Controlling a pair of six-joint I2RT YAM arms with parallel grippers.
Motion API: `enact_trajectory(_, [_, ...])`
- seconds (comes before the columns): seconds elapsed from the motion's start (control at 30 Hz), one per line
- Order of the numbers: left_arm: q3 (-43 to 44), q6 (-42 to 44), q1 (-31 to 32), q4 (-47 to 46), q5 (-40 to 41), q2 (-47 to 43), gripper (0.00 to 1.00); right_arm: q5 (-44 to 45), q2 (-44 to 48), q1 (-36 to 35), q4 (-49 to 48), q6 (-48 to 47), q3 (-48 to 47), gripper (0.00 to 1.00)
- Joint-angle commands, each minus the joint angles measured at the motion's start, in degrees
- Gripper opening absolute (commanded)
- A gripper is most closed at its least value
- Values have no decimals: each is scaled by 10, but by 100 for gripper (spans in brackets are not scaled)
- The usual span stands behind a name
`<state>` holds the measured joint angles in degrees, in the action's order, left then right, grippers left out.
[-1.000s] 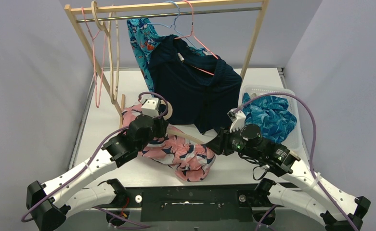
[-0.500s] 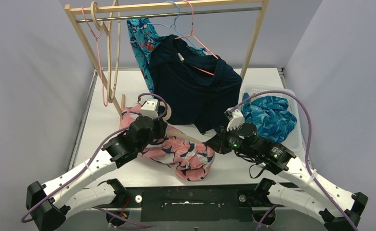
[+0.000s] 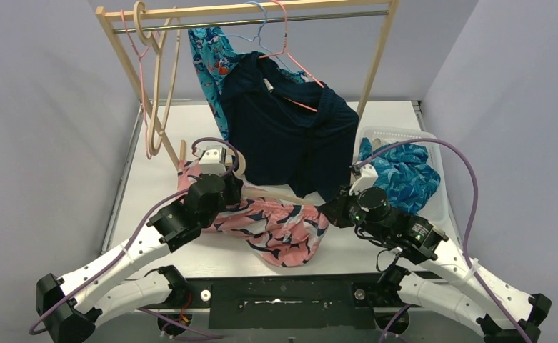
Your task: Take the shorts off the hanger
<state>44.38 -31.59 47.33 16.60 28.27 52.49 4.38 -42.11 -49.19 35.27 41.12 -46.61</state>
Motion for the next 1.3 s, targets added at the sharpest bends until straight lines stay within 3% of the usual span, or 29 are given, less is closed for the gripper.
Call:
enact_trajectory(0.0, [1,-46,-1,-10,59,-26,0,52,22,2,9,16,21,0])
enact_trajectory(0.33, [-1,-49,-1,-19,29,-22,0,24,48,2,-112,23,118,2])
enact_trajectory(0.37, [-2,-44,-1,-22,21,-22,0,23,47,2,-126,19,120,7])
enact_trajectory(0.43, [-2,-36,-1,-21,5,-19,0,18,44,3,-140,7,115,27])
enact_trajectory(0.53, [-6,-35,-1,-13,-5,-21,0,10,45,2,-137,-13,95,33])
enact_trajectory(0.63, [-17,-37,-1,-14,-10,-25,0,21,59,2,-129,-15,88,50])
enact_trajectory(0.83, [-26,-40,-1,-14,-11,-26,0,5,96,1,-133,-41,92,67])
enact_trajectory(0.97, [-28,-40,-1,-19,-13,-25,0,-100,109,2,-177,-88,96,69])
enact_trajectory(1.13, [-27,-41,-3,-19,-19,-20,0,-203,57,2,-185,-103,81,67])
enact_trajectory(1.27, [-27,-42,-4,-24,-24,-21,0,-194,10,3,-159,-107,65,62])
